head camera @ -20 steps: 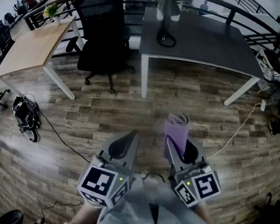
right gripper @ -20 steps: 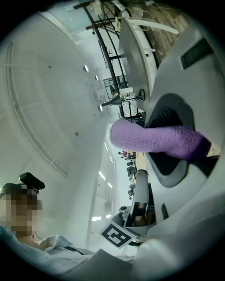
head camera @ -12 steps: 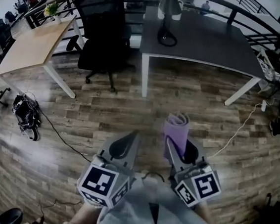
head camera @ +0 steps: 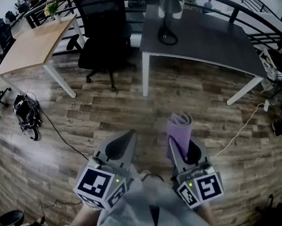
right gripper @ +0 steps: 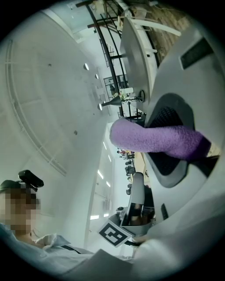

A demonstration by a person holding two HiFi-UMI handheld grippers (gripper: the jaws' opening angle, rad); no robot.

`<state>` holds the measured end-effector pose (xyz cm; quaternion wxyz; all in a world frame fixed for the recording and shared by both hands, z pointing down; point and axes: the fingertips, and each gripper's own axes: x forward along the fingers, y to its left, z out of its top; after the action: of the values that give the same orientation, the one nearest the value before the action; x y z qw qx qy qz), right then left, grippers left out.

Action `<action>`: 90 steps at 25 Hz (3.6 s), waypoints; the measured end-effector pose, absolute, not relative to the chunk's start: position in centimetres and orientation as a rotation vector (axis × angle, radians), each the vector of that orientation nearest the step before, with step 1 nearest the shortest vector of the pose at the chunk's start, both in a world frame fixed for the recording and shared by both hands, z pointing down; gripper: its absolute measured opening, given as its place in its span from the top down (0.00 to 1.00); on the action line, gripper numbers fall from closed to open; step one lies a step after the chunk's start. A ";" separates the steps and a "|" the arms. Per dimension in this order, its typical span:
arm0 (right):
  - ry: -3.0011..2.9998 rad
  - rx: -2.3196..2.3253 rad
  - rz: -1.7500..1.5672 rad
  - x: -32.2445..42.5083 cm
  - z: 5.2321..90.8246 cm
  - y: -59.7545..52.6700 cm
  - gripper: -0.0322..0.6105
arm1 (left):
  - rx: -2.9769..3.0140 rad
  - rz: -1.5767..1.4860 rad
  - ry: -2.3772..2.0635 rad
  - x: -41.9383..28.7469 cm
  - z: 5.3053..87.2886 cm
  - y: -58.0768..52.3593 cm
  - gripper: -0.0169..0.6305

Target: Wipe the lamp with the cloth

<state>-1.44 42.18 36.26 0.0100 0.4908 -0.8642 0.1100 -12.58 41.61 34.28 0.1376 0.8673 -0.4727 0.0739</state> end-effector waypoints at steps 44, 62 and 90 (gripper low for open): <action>-2.498 1.765 0.322 2.9 35.5 19.8 0.76 | 2.623 0.225 -1.123 -7.4 33.8 16.3 0.96; -2.466 1.835 0.341 4.3 36.2 11.0 0.76 | 2.604 0.235 -1.155 -8.1 34.7 7.1 0.96; -2.670 1.562 0.278 14.6 35.0 -9.2 0.76 | 2.444 0.211 -1.520 -0.7 33.0 -7.6 0.95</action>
<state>14.56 -9.20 34.97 0.0176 0.5028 -0.8595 0.0896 -0.72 -7.61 32.98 0.1277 0.8399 -0.5225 0.0727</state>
